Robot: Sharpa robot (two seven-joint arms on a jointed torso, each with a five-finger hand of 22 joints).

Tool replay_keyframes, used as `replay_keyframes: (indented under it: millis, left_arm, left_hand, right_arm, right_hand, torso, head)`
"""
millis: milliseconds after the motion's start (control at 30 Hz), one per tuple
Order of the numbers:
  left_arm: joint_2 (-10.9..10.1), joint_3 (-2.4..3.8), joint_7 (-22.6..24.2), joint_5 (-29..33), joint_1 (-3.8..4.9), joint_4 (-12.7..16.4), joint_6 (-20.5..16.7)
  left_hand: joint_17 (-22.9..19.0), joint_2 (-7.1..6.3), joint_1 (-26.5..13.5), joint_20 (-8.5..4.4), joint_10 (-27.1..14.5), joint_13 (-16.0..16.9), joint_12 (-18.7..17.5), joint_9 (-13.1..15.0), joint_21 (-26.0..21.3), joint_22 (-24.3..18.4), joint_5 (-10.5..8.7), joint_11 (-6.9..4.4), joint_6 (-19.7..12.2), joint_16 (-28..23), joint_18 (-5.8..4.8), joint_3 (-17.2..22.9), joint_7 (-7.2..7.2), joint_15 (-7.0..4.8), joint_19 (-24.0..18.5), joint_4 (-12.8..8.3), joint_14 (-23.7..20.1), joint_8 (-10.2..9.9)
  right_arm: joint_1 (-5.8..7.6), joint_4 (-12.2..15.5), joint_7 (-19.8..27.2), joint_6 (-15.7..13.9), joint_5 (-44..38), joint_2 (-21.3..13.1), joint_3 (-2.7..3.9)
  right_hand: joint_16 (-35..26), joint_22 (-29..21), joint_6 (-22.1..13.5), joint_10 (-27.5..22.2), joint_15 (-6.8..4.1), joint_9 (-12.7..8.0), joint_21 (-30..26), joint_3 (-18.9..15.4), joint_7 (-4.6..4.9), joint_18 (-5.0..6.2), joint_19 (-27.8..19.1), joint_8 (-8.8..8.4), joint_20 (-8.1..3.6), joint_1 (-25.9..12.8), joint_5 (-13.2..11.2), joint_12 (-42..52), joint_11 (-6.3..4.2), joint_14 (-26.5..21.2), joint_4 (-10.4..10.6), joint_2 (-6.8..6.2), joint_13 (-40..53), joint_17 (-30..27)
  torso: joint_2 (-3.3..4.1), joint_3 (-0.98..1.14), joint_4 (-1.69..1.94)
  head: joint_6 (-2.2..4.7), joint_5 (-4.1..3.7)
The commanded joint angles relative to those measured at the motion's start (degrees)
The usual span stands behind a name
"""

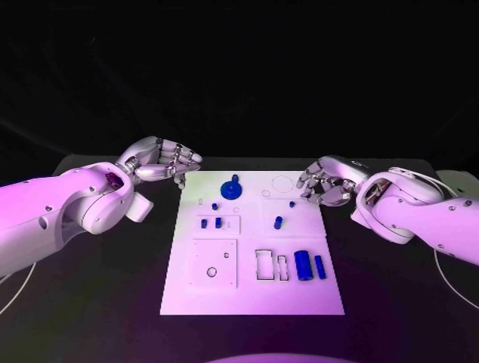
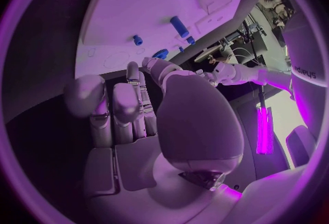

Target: Assemble the parts on the task board

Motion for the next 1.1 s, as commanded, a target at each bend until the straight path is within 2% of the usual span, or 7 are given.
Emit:
replay_keyframes:
  millis: [33,200,267,300,400,733,1100]
  left_arm:
    - [-0.55,-0.03,7.51,15.43,-0.15,1.18,1.62]
    - [-1.23,-0.1,9.21,17.79,-0.34,2.6,1.99]
    - [-1.4,-0.11,9.66,18.29,-0.38,3.07,2.07]
    - [-1.43,-0.11,9.77,18.42,-0.4,3.19,2.08]
    - [-1.55,-0.12,9.97,18.71,-0.42,3.54,2.08]
    - [-1.93,-0.13,9.9,18.94,-0.44,4.04,2.01]
    - [-2.4,-0.13,9.5,18.96,-0.44,4.22,2.02]
  left_hand:
    - [-0.08,0.05,-0.54,-0.25,0.29,0.09,0.35,0.06,-0.45,-0.11,-0.2,-0.1,0.42,-0.04,0.68,-0.38,0.02,0.11,0.06,0.1,-0.35,0.4]
    - [-0.09,0.14,-0.4,-0.29,0.36,0.11,0.46,0.08,-0.54,-0.21,-0.18,-0.14,0.47,0.02,0.69,-0.43,0.01,0.06,0.16,0.01,-0.32,0.44]
    - [-0.09,0.17,-0.33,-0.3,0.36,0.12,0.49,0.08,-0.57,-0.24,-0.17,-0.15,0.47,0.05,0.69,-0.43,0.02,0.04,0.19,-0.04,-0.31,0.44]
    - [-0.09,0.22,-0.25,-0.32,0.37,0.12,0.53,0.08,-0.6,-0.27,-0.16,-0.16,0.47,0.08,0.69,-0.44,0.02,0.03,0.25,-0.1,-0.29,0.43]
    - [-0.09,0.26,-0.19,-0.34,0.37,0.12,0.56,0.08,-0.62,-0.3,-0.16,-0.16,0.47,0.11,0.69,-0.44,0.03,0.02,0.29,-0.14,-0.28,0.43]
    - [-0.09,0.33,-0.01,-0.37,0.34,0.13,0.62,0.08,-0.68,-0.37,-0.16,-0.14,0.47,0.17,0.69,-0.46,0.1,0.0,0.39,-0.27,-0.26,0.43]
    - [-0.1,0.41,0.19,-0.4,0.29,0.12,0.67,0.07,-0.75,-0.44,-0.16,-0.1,0.42,0.23,0.68,-0.47,0.19,0.01,0.51,-0.42,-0.25,0.4]
  right_arm:
    - [-0.17,0.53,-6.62,2.74,-13.29,0.49,0.02]
    - [-0.49,1.15,-8.71,2.68,-17.9,1.53,0.02]
    - [-0.58,1.25,-9.25,2.8,-19.24,2.14,0.02]
    - [-0.62,1.26,-9.39,2.87,-19.65,2.35,0.02]
    - [-0.73,1.19,-9.7,3.25,-20.69,3.0,0.02]
    - [-1.09,0.85,-10.15,5.45,-22.33,4.3,0.01]
    - [-1.36,0.56,-11.14,7.01,-24.25,4.79,-0.01]
  right_hand:
    - [5.03,6.68,-0.98,-1.6,0.71,0.33,5.84,0.48,0.23,-1.3,0.98,-0.47,0.26,-0.5,-1.04,-1.14,0.52,3.43,0.51,-0.48,0.2,4.68]
    - [10.02,14.1,-1.82,-3.9,1.59,1.28,12.17,1.5,0.85,-2.06,0.9,-1.09,1.25,-0.46,-2.21,-2.35,1.45,3.15,1.09,-1.03,-0.11,8.79]
    - [11.06,15.77,-1.91,-4.08,1.71,1.65,13.57,2.46,1.01,-2.12,0.75,-1.29,1.77,0.0,-4.78,-2.38,1.6,3.06,1.09,-0.99,-0.28,9.42]
    - [11.3,16.22,-1.92,-4.12,1.75,1.74,13.93,2.76,1.04,-2.15,0.74,-1.36,1.92,0.06,-5.07,-2.37,1.64,3.04,1.11,-1.03,-0.33,9.56]
    - [11.67,16.76,-1.96,-4.31,1.85,1.84,14.37,3.09,1.18,-2.19,0.73,-1.46,2.12,0.06,-5.23,-2.41,1.74,3.04,1.15,-1.16,-0.41,9.84]
    - [12.39,17.77,-1.37,-4.73,1.95,2.31,15.17,4.02,1.01,-2.23,0.62,-1.26,2.49,0.37,-5.35,-2.43,1.76,3.02,1.0,-1.13,-0.63,10.25]
    - [13.27,19.14,-0.86,-4.4,1.91,2.68,16.21,4.53,0.87,-2.44,0.89,-0.97,2.57,0.42,-5.38,-2.24,1.64,3.14,0.82,-1.21,-0.64,11.18]
  torso:
    - [0.07,-0.08,0.05]
    - [0.12,-0.02,0.02]
    - [0.2,-0.01,0.02]
    - [0.2,-0.01,0.02]
    - [0.15,-0.04,0.14]
    - [0.21,-0.09,0.12]
    - [0.16,0.04,0.07]
  head:
    - [0.22,-0.27]
    - [0.22,-0.41]
    - [0.2,-0.27]
    - [0.15,-0.29]
    - [-0.05,-0.46]
    - [-0.39,-0.49]
    - [-0.65,-0.55]
